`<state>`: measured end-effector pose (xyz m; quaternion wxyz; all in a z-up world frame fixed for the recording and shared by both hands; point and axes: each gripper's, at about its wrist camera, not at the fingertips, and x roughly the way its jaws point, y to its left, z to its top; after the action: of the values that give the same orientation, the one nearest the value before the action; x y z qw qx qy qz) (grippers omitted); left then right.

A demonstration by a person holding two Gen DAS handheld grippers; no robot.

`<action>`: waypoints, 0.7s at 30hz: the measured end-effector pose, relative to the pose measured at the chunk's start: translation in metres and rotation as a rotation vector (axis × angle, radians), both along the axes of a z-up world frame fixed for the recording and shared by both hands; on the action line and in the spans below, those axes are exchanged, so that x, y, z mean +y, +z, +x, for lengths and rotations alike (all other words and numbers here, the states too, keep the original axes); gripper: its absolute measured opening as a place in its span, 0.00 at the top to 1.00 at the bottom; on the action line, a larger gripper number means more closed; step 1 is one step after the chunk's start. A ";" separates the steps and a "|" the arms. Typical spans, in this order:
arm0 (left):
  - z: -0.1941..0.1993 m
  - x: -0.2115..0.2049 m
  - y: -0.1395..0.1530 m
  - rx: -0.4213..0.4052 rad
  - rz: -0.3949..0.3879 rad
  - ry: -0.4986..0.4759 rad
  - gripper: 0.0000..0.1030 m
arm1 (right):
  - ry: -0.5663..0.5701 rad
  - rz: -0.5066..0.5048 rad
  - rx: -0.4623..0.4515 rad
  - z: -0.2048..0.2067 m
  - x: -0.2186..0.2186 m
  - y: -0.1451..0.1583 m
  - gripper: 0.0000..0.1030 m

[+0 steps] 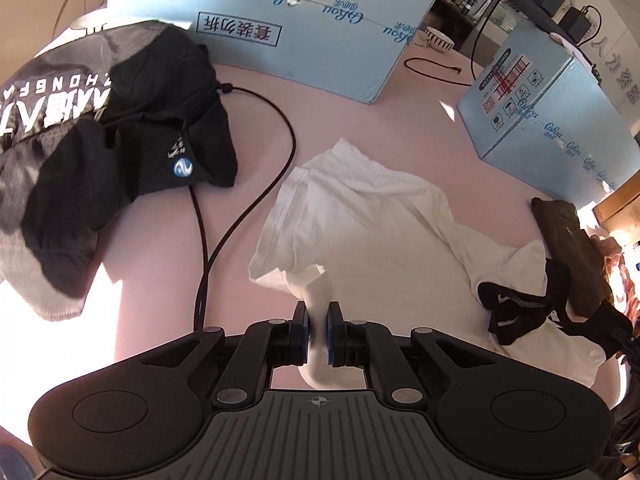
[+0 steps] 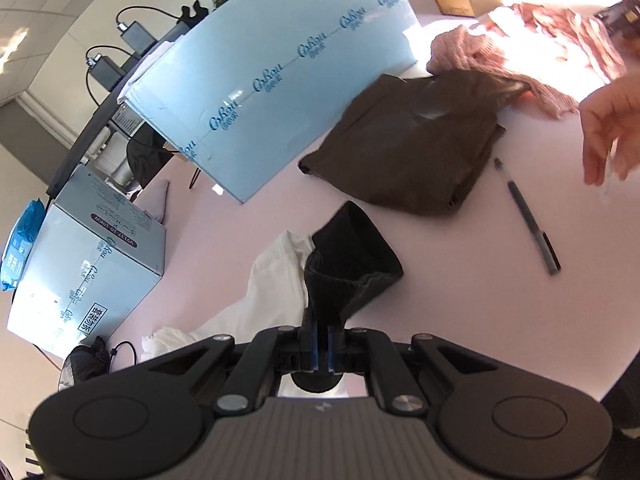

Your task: Fold clothes

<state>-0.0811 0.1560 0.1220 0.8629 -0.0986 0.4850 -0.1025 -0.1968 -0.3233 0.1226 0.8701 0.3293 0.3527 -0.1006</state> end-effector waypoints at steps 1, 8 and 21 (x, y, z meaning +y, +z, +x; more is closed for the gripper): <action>0.008 -0.003 0.002 -0.014 0.006 -0.007 0.93 | 0.014 -0.016 -0.007 0.010 -0.001 0.003 0.95; 0.075 -0.020 -0.009 -0.054 0.015 0.002 0.93 | 0.053 -0.056 -0.025 0.077 -0.011 0.004 0.95; 0.174 -0.046 -0.063 -0.020 0.127 0.055 0.90 | 0.007 -0.067 0.078 0.175 -0.034 -0.052 0.93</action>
<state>0.0932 0.1095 0.0588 0.8746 -0.0560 0.4791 -0.0486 -0.0216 -0.3573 0.0702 0.8665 0.2947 0.3841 -0.1219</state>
